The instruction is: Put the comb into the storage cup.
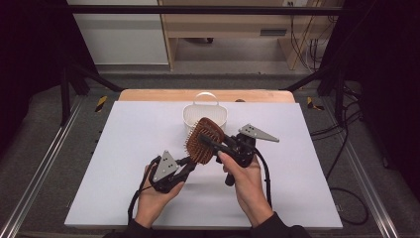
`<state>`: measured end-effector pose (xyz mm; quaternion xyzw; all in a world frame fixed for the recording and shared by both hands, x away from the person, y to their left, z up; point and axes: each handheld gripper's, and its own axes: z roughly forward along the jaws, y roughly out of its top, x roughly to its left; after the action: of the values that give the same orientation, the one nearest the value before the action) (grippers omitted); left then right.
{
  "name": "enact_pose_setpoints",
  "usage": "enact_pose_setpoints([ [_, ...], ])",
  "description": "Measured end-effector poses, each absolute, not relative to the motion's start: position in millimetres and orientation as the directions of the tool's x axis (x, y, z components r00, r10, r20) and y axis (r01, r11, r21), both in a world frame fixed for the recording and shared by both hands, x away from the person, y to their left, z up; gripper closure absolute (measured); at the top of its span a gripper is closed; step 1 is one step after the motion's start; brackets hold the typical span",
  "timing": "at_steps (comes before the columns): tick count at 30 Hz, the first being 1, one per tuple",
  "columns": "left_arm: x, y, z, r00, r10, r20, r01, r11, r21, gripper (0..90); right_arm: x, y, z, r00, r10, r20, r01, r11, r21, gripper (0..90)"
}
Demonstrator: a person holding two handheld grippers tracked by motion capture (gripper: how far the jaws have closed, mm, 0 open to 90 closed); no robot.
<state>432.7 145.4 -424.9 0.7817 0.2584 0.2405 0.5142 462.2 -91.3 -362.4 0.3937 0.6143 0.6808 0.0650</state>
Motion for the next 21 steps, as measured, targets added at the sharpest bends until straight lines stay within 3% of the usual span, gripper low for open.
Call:
enact_pose_setpoints([
  [5,434,148,-426,0.740,0.670,0.056,0.183,-0.281,0.942,69.0,463,-88,-360,-0.675,0.581,0.455,0.393,-0.239,0.888,53.4],
  [12,431,151,-426,0.720,0.693,0.040,0.178,-0.239,0.955,43.4,468,-94,-354,-0.659,0.601,0.452,0.380,-0.253,0.890,53.2],
  [21,418,182,-429,0.624,0.780,0.054,0.146,-0.185,0.972,18.6,482,-116,-334,-0.612,0.649,0.453,0.345,-0.297,0.891,52.9],
])
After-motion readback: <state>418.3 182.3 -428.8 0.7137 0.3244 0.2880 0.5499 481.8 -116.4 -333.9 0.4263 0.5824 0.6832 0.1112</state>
